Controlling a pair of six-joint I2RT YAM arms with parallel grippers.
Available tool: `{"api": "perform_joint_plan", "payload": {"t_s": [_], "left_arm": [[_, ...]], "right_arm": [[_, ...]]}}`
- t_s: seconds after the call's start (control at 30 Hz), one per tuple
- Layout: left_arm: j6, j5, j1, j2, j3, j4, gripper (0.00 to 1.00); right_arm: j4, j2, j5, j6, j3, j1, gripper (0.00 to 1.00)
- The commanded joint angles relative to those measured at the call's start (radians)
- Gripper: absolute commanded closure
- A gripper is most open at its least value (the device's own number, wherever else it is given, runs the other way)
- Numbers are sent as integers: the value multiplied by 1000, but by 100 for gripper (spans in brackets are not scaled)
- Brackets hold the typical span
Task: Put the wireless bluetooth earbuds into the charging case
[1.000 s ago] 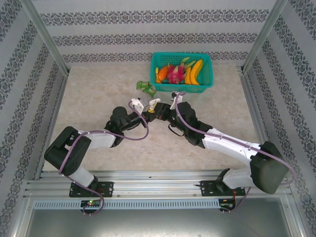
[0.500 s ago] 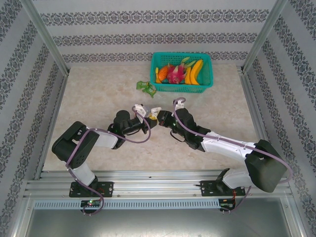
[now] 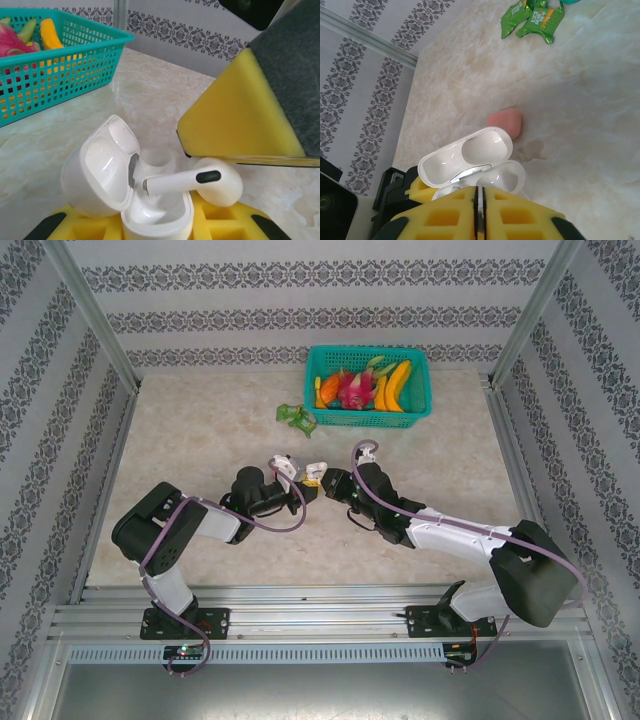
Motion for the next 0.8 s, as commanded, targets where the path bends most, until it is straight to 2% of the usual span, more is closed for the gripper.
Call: {"api": "perform_joint_plan", "payload": {"t_s": [0.0,0.1,0.3,0.53,0.77], "left_arm": [[-18,38,-9,6,4,89,100],[-23,46,-9,12,3,93,100],[-30,56,-9,26,0,111,100],[-39,62,-10,40,2,130,100],[-60,68,-9,55,7,161,100]], "right_arm": [[-11,1,-4,8,-10,-6,81],[-16,-6,-9,6,-1,-5,79],[-28,-19,-15,-1,15,-5,65],[-46,-41,-12,-10,21,-5,55],[-63,-55,-15,-25,20,-5,54]]}}
